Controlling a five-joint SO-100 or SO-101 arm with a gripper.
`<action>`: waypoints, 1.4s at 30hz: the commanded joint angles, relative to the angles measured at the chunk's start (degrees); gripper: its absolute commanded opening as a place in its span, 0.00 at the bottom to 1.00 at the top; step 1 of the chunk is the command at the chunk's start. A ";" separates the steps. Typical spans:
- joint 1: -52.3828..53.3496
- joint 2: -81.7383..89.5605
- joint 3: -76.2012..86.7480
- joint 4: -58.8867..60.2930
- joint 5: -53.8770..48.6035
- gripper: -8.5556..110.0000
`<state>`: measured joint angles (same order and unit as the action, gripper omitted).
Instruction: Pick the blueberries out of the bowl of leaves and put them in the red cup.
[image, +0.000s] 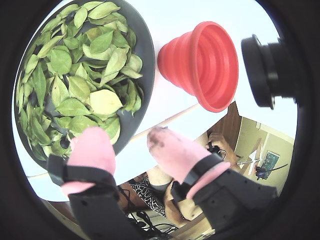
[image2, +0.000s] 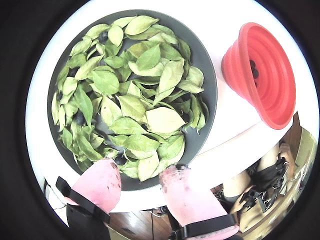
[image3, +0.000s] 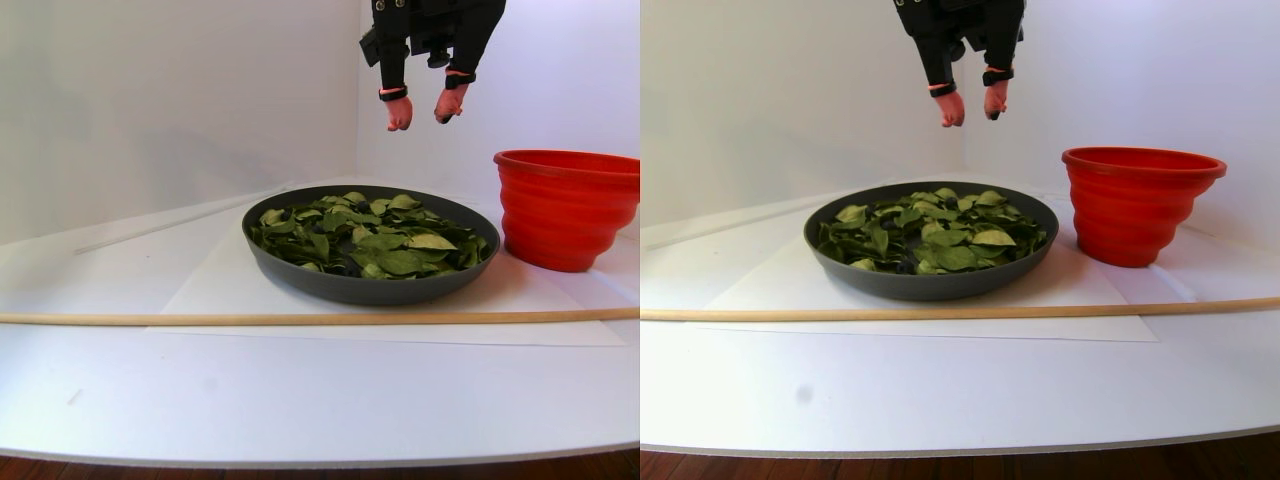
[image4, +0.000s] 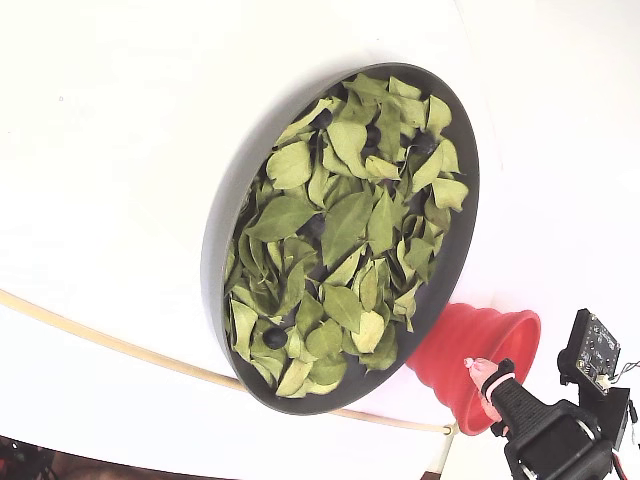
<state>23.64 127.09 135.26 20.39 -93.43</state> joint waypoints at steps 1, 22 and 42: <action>-0.62 4.75 -0.35 0.09 1.05 0.20; -4.83 5.45 5.27 0.26 3.16 0.20; -7.47 4.22 12.39 -4.83 4.83 0.20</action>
<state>16.26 127.18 147.92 16.61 -89.03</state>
